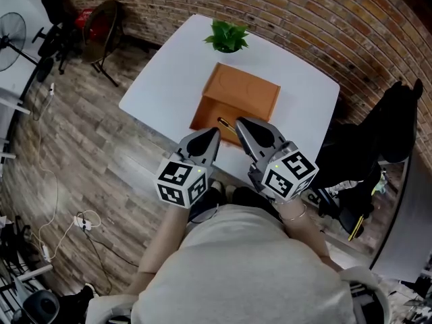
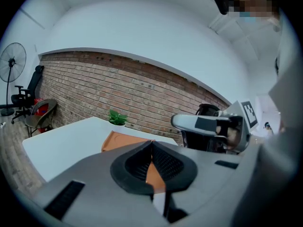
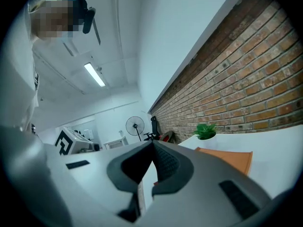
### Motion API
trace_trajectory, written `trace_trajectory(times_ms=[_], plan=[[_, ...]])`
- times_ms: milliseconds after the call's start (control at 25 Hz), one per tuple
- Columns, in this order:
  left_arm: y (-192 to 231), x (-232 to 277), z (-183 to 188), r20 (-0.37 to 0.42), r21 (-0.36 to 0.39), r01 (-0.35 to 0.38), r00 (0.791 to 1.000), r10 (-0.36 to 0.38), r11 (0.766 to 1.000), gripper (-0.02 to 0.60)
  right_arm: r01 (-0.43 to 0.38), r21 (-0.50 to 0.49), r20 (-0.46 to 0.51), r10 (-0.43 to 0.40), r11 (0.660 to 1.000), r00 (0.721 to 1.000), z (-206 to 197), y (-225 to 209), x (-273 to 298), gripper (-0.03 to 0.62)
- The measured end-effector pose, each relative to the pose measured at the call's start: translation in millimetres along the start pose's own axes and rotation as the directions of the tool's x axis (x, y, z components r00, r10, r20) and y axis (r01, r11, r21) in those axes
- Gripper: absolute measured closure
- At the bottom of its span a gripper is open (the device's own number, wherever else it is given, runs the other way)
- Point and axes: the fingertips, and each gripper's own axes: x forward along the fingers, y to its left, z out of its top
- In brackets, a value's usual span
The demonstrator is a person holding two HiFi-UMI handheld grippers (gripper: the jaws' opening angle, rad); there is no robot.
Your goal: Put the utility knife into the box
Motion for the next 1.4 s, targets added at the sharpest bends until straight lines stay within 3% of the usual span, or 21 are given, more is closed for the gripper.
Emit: trace_trajectory(times_ms=[1400], plan=[[1.6,0.8,-6.0,-0.019,-0.013,0.018,1.000,-0.018,1.000,0.574,0.010,0.013,-0.021,-0.010,1.000,1.000,-13.4,2.8,0.7,0.595]])
